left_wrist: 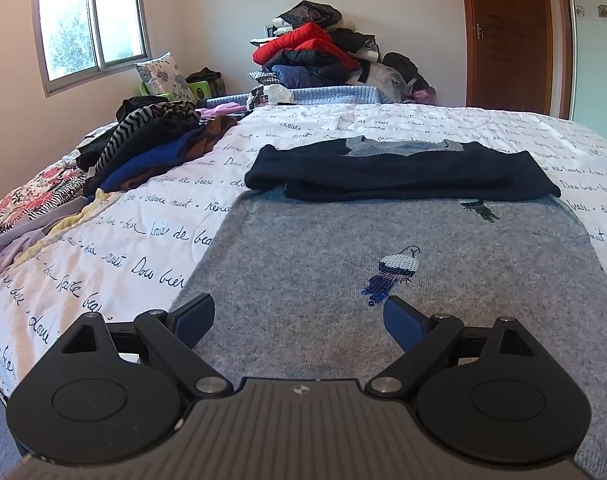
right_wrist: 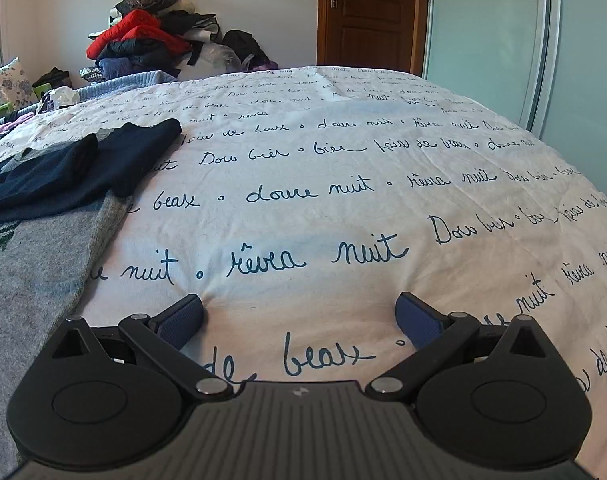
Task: Fold small clothes
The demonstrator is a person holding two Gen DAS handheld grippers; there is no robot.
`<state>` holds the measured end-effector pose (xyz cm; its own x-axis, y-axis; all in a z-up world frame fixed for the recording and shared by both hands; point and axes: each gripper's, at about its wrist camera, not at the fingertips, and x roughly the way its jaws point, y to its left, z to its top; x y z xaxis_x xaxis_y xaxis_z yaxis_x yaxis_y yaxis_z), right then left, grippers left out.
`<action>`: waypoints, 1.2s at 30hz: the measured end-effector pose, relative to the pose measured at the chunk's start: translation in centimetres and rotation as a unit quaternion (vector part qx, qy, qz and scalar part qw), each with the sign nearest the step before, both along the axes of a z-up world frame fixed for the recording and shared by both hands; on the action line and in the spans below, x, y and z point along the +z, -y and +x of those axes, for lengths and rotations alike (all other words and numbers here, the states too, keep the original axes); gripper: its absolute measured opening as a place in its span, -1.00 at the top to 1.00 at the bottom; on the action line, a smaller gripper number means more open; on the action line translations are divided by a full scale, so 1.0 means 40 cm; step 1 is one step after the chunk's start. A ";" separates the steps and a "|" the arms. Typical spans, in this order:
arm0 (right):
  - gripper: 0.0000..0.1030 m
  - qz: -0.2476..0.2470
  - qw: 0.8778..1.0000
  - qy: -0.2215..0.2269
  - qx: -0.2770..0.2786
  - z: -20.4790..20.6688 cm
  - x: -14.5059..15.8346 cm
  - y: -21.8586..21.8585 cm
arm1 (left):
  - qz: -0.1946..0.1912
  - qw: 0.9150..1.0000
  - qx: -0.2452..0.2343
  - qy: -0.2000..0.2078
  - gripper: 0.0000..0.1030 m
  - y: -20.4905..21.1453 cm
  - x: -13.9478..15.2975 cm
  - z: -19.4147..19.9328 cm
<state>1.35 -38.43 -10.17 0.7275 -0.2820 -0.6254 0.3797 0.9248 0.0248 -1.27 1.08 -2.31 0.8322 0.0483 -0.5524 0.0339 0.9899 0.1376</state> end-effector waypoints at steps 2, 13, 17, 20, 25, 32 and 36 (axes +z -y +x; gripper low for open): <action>-1.00 0.000 1.000 0.000 0.000 0.000 0.000 0.000 | -0.004 1.000 0.002 -0.001 -0.75 -0.002 0.001 0.001; -1.00 0.000 1.000 0.000 0.000 0.001 0.000 0.000 | 0.000 1.000 -0.001 -0.003 -0.75 -0.002 -0.002 0.001; -1.00 0.000 1.000 0.000 0.000 0.000 0.000 0.000 | -0.009 1.000 0.002 -0.002 -0.75 -0.009 0.002 0.001; -1.00 0.000 1.000 0.000 0.000 0.000 0.000 -0.001 | -0.006 1.000 0.002 0.000 -0.75 -0.014 0.006 -0.002; -1.00 0.000 1.000 0.000 0.000 0.001 0.001 -0.002 | -0.008 1.000 0.005 0.002 -0.75 -0.049 0.016 -0.004; -1.00 0.003 1.000 -0.005 0.002 0.000 0.009 -0.003 | -0.037 0.999 -0.008 -0.019 -0.76 -0.139 0.010 -0.012; -1.00 0.032 0.998 0.051 0.014 -0.106 0.039 -0.015 | -0.050 0.998 -0.042 -0.018 -0.76 -0.196 0.004 -0.033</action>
<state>-2.90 -37.83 -8.59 0.7952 -0.2226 -0.5639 0.3466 0.9301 0.1216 -2.59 8.94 -2.16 0.8102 -0.0773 -0.5811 0.1198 0.9922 0.0351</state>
